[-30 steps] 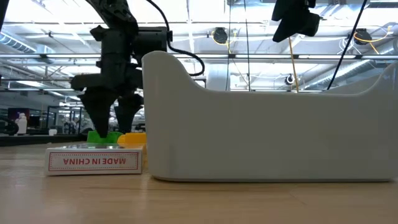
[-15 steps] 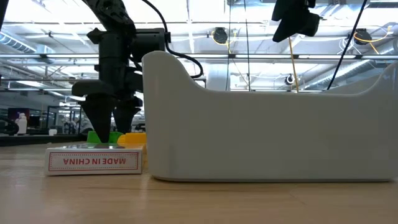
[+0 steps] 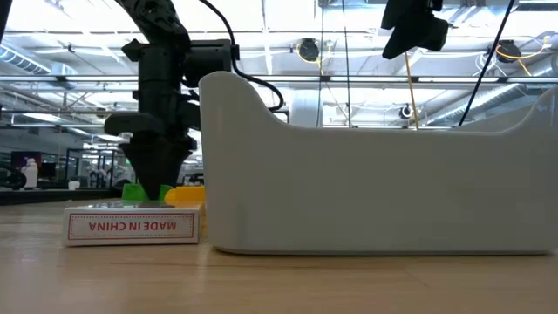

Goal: Pick & Place Toys
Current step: Put the green game piece into the top gray bin

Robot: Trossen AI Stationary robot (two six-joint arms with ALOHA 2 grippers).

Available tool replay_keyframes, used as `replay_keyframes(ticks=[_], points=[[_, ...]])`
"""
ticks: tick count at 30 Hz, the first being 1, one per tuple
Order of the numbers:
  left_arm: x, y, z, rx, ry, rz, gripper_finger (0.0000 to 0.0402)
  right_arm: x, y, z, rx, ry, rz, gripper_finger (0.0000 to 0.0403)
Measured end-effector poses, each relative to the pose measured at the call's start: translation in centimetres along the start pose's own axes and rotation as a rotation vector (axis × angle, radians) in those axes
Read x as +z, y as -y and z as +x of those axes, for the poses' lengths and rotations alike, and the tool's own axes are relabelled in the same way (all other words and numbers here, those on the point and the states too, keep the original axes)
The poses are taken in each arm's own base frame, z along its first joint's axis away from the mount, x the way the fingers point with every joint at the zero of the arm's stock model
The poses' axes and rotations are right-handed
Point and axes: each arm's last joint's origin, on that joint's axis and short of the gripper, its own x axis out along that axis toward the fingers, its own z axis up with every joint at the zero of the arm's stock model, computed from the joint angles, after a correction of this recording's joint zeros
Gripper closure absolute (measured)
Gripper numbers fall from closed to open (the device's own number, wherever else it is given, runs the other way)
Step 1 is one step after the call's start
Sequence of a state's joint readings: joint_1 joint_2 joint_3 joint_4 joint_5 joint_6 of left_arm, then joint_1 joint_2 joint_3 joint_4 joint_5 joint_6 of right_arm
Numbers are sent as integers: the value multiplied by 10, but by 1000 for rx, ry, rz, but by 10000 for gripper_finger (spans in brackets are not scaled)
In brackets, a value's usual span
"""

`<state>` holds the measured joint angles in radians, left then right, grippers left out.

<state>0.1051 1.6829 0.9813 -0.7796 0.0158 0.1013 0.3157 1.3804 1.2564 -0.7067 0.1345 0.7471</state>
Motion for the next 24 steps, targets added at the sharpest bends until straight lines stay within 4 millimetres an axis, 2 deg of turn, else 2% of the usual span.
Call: replay_keyframes(ticks=[24], points=[[-3,-1,-1,-2,-33,-106,385,0,0,0,1,0,0,206]])
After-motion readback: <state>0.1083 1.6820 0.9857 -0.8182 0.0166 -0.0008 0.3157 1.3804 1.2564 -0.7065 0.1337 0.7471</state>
